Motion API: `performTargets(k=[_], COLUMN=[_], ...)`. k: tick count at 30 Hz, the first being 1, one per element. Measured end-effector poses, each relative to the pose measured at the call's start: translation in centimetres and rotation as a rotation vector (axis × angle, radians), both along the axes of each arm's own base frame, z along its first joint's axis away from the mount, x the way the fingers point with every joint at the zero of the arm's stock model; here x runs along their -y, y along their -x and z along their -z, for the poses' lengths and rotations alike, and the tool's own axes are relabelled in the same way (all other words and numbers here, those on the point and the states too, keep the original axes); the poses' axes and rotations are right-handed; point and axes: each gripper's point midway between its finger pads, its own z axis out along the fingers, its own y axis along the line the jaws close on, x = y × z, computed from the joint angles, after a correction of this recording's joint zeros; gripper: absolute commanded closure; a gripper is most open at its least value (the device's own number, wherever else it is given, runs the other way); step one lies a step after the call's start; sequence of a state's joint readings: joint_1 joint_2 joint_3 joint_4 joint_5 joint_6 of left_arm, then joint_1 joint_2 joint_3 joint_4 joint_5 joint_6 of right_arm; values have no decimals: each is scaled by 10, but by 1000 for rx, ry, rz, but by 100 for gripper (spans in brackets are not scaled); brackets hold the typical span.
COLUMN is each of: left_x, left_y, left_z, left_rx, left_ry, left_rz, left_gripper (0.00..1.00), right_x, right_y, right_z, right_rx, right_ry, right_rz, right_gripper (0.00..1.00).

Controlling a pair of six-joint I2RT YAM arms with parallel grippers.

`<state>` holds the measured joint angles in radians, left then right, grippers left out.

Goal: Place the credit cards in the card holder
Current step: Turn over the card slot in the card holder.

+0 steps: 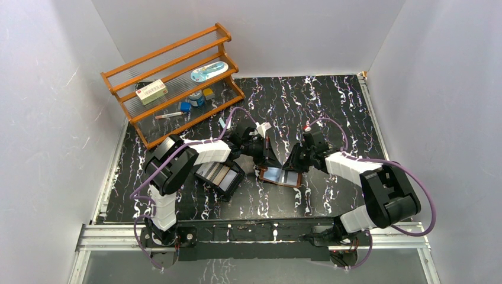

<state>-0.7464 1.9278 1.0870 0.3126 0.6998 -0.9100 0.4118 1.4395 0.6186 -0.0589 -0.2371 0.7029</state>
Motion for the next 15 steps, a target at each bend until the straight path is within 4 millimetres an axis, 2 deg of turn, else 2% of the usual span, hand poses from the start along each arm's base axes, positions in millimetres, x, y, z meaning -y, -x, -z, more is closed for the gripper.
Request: performTargets(k=[5, 15], left_x=[-6, -17], left_y=[1, 3], left_z=[12, 28], left_rx=[5, 14], left_ry=[-55, -147], left_rz=[-6, -11], left_gripper=[99, 83], right_x=[5, 10], right_y=[2, 5], right_z=[-3, -4], right_rx=[3, -4], right_ry=[22, 36], right_rz=[13, 23], right_gripper=[67, 63])
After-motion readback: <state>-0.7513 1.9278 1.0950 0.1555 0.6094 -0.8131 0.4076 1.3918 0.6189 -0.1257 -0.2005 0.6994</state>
